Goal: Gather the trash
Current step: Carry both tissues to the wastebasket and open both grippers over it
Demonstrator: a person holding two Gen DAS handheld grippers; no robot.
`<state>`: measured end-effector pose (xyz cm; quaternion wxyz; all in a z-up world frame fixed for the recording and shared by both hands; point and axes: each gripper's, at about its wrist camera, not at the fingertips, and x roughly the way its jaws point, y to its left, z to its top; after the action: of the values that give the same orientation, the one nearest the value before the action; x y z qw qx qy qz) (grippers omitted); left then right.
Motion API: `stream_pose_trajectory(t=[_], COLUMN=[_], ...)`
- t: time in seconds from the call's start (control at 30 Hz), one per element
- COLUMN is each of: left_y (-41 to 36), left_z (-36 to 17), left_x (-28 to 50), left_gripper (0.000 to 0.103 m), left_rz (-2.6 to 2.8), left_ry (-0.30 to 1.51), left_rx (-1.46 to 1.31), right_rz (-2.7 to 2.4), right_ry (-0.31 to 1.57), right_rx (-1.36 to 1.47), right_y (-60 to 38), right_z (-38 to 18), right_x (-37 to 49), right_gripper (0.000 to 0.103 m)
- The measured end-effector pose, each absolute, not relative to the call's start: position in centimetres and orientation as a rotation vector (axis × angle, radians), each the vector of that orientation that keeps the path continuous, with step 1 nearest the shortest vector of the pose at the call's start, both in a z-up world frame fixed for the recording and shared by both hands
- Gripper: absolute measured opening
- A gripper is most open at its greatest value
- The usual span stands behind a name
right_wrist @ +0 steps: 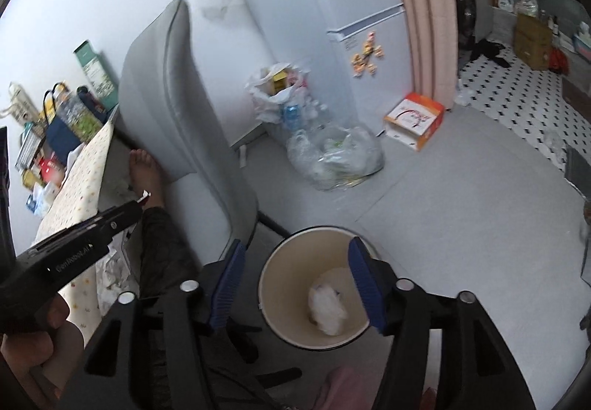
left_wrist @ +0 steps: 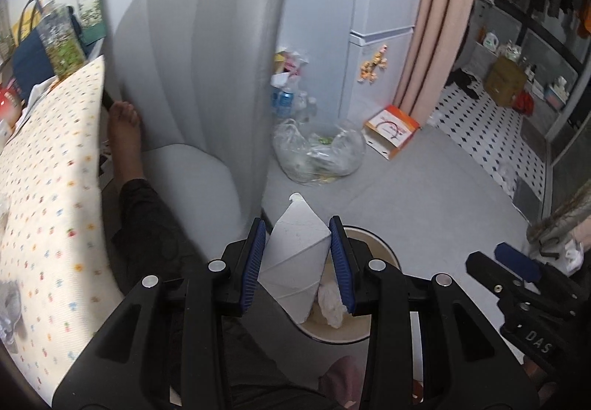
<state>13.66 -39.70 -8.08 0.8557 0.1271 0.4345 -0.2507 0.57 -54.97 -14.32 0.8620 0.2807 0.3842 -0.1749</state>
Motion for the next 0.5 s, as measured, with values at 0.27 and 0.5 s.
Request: stream_pose_trajectory(t=[0.27, 0.5], left_y=[-44.1, -43.8], left_z=[-8.4, -6.4], left_x=[12.8, 12.7], left_gripper=[0.040, 0.093], left_rz=[-0.626, -0.617], left_ry=[0.941, 0.876], left_rx=[0.280, 0.256], right_rz=[-0.464, -0.491], right_ry=[0.769, 0.752], right_rx=[0.589, 0.587], right_y=[-57.7, -58.5], right_z=[-13.1, -12.2], right_x=[-2.1, -3.3], right_gripper=[0.074, 0.079])
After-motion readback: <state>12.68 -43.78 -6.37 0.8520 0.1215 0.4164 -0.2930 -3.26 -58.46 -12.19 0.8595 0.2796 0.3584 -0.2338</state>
